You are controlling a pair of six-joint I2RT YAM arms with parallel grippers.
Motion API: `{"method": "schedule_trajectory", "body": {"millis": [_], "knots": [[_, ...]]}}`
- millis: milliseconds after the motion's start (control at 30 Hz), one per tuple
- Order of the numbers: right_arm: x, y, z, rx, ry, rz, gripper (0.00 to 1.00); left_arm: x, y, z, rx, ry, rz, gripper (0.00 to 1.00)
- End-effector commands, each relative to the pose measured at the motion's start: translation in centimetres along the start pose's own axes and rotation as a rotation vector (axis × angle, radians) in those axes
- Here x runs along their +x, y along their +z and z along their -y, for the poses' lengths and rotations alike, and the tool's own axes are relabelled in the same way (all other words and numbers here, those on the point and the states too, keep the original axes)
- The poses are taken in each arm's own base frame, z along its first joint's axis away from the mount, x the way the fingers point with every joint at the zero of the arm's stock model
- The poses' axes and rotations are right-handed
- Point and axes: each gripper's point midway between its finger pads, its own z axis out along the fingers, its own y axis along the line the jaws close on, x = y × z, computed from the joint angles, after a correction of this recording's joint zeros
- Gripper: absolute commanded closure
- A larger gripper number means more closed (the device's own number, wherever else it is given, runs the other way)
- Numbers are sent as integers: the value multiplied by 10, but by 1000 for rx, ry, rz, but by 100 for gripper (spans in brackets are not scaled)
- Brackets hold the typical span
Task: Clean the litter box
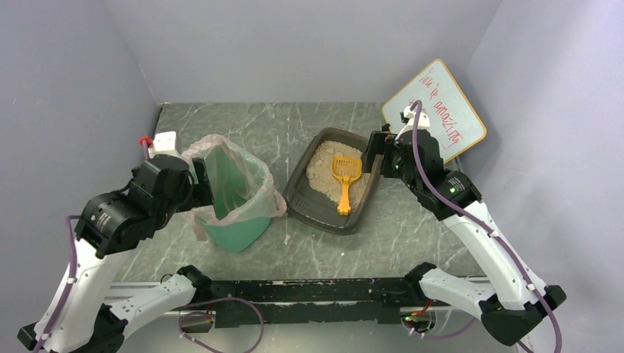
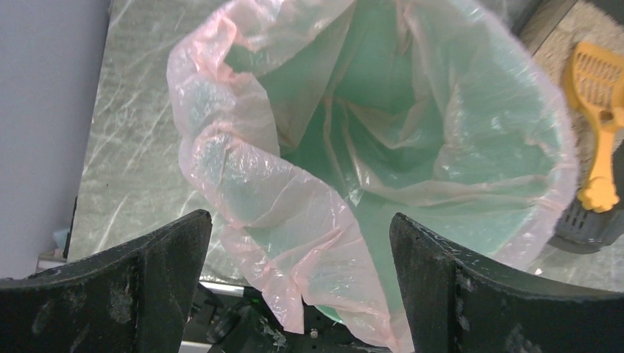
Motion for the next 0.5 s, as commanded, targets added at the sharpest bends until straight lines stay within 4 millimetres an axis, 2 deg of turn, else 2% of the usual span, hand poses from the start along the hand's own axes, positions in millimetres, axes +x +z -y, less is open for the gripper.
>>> {"method": "schedule_trajectory", "body": {"millis": [0, 67, 267, 467], "knots": [[-6, 0, -11, -53, 41, 36, 0, 21, 5, -5, -21, -52, -43, 5], [-2, 1, -13, -67, 48, 33, 0, 29, 8, -6, -31, -58, -59, 15], [13, 12, -19, -100, 58, 0, 0, 40, 18, -12, -86, -83, -74, 23], [25, 21, -22, -119, 62, -26, 0, 53, 30, -9, -118, -72, -127, 31]]}}
